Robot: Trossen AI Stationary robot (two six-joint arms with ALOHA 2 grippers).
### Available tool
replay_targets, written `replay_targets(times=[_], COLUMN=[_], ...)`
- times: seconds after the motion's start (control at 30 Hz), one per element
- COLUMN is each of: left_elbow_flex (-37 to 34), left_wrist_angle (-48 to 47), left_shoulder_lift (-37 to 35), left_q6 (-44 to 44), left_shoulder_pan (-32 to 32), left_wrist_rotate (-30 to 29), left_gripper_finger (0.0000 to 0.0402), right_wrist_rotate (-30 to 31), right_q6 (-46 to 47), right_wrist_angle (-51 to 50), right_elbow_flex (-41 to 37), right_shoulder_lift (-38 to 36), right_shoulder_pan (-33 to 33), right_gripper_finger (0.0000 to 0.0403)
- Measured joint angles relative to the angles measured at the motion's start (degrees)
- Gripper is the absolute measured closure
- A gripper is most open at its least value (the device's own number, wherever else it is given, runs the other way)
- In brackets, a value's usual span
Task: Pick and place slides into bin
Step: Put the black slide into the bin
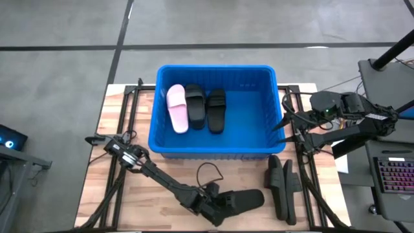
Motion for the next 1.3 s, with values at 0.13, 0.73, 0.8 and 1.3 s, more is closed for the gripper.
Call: replay_targets(times=[0.13,0.73,0.8,1.3], left_elbow_flex=[-1.62,-2.35,-2.35,-2.37], left_wrist_angle=[2.93,8.75,9.26,-7.23], left_shoulder_lift=[-0.05,-7.44,-10.77,-39.00], left_q6=[1.24,23.05,27.17,43.16], left_shoulder_pan=[-0.02,0.90,1.19,13.35], left_wrist_rotate=[-0.44,8.75,9.38,10.67], left_gripper_finger=[0.0093,0.0392,0.0397,0.0400], right_wrist_rotate=[0.00,0.50,0.48,-10.69], right_q6=[0.00,0.00,0.01,-4.29], right_wrist_angle=[-0.02,0.50,1.02,17.74], right_elbow_flex=[0.00,0.00,0.00,9.81], right_shoulder_lift=[0.00,0.06,0.06,2.56], right_shoulder_pan=[0.00,-0.02,-0.02,4.79], right_gripper_finger=[0.0200,0.0200,0.0200,0.0200])
